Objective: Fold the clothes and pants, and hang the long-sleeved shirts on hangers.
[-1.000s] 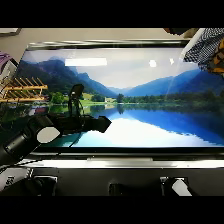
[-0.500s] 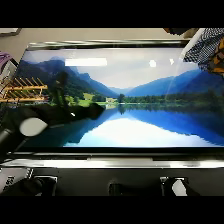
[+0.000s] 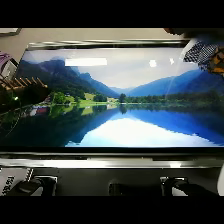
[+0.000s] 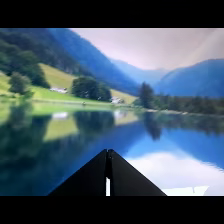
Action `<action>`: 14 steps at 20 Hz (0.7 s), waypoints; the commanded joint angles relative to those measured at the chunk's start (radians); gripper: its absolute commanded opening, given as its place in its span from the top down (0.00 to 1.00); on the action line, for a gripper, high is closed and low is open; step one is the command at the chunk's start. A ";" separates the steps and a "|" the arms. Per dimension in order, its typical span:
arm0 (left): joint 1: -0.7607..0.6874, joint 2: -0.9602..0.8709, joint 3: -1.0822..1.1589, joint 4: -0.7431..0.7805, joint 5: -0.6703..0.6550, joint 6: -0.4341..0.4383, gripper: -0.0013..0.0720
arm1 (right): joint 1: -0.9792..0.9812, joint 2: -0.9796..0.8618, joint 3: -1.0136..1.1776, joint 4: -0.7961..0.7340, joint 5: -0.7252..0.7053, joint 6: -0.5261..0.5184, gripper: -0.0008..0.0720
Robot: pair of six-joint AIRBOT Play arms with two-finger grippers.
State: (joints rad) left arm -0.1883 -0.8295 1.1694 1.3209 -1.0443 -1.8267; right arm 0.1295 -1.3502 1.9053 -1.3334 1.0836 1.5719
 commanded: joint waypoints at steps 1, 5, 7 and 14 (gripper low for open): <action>0.066 0.016 -0.030 0.125 -0.178 0.092 0.96 | 0.164 -0.093 -0.030 0.012 0.318 -0.068 0.95; 0.066 0.016 -0.154 0.183 -0.090 0.092 0.96 | 0.230 -0.095 -0.188 0.014 0.324 -0.064 0.95; 0.066 0.014 -0.189 0.183 -0.072 0.091 0.96 | 0.237 -0.095 -0.228 0.029 0.345 -0.062 0.95; 0.066 0.014 -0.208 0.183 -0.070 0.091 0.96 | 0.237 -0.095 -0.232 0.039 0.407 -0.050 0.95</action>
State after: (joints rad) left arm -0.1230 -0.8158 0.9691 1.4982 -1.1164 -1.7374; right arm 0.3634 -1.4437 1.6798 -1.2991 1.4693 1.5185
